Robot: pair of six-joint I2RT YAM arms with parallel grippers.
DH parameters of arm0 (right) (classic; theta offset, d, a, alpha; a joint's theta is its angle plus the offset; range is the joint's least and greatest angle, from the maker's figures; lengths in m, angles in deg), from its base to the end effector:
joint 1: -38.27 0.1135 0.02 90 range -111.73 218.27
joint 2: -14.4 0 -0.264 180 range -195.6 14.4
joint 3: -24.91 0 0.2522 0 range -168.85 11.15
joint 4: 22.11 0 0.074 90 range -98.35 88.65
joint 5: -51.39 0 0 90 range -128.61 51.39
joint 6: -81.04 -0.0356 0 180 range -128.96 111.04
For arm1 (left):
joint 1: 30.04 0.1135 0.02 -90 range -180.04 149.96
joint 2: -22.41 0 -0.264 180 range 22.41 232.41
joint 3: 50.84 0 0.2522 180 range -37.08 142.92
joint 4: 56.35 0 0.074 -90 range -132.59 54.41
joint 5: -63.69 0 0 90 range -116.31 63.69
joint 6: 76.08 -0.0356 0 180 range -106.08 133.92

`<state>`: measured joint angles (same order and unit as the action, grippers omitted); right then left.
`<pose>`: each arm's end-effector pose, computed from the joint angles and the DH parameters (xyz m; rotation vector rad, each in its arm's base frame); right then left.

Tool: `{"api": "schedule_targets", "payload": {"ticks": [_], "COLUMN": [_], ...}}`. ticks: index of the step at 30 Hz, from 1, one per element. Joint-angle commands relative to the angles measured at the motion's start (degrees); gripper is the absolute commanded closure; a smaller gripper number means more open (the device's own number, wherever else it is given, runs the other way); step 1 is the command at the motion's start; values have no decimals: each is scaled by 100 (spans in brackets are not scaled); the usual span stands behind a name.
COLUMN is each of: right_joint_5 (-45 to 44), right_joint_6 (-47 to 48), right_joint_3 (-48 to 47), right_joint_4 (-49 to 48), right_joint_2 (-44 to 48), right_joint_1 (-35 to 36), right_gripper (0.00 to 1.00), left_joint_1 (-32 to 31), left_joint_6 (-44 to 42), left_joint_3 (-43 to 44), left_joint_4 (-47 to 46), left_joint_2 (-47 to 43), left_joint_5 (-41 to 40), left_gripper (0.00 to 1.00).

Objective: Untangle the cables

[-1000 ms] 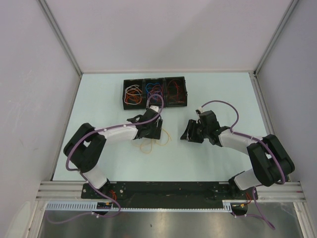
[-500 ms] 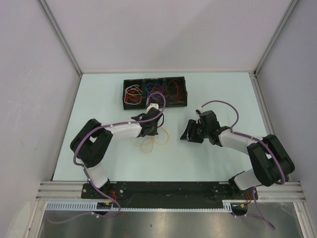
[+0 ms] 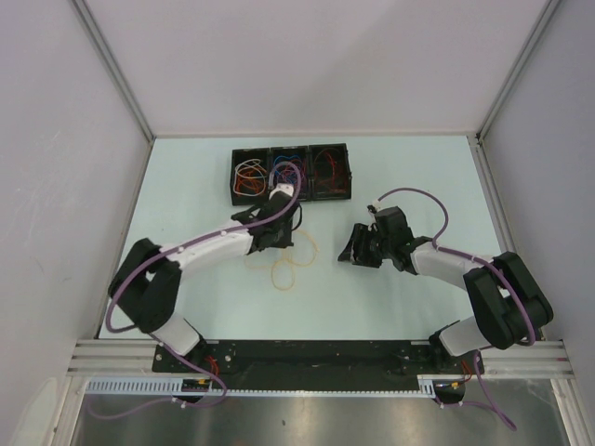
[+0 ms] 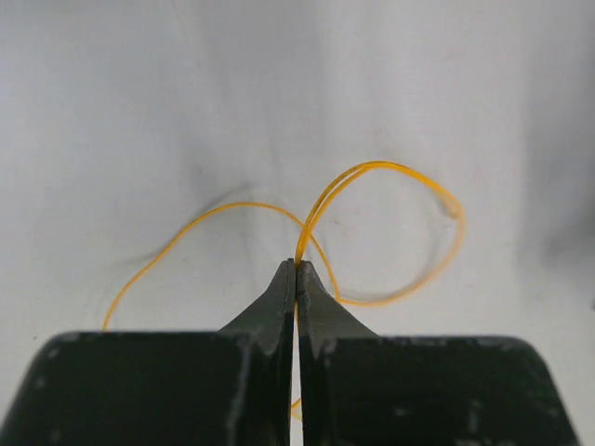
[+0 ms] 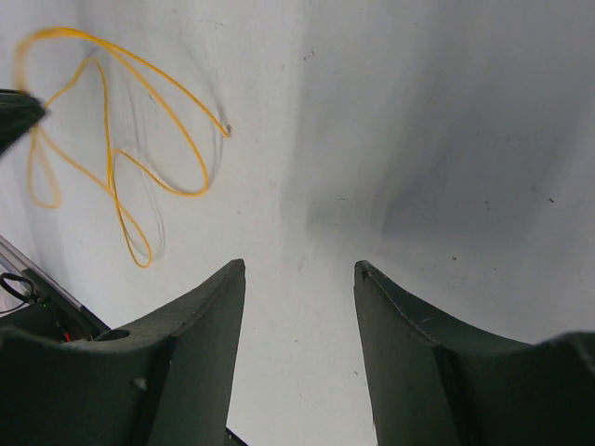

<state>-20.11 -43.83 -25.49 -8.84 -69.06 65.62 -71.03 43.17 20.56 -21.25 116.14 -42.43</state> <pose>0.2397 0.1367 0.1603 0.0012 2.5165 0.8700 0.2546 -0.2081 0.1899 0.1538 2.5146 -0.1315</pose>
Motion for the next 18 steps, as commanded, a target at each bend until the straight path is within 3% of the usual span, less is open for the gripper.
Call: {"api": "schedule_targets", "payload": {"ticks": [1,8,18], "right_joint_5": [22,22,31], "right_joint_6": [60,68,60], "right_joint_3": [17,17,34], "right_joint_4": [-162,-162,-179], "right_joint_2": [49,58,76], "right_joint_1": [-28,-28,-28], "right_gripper": [45,45,46], "left_joint_1": [-14,-23,30], "left_joint_6": [-166,-306,-754], "left_joint_3": [633,1160,3021], "left_joint_4": [545,977,1477], "left_joint_2": [-952,-1489,-1192], "left_joint_5": [-32,-119,-462], "left_gripper": [100,100,100]}}
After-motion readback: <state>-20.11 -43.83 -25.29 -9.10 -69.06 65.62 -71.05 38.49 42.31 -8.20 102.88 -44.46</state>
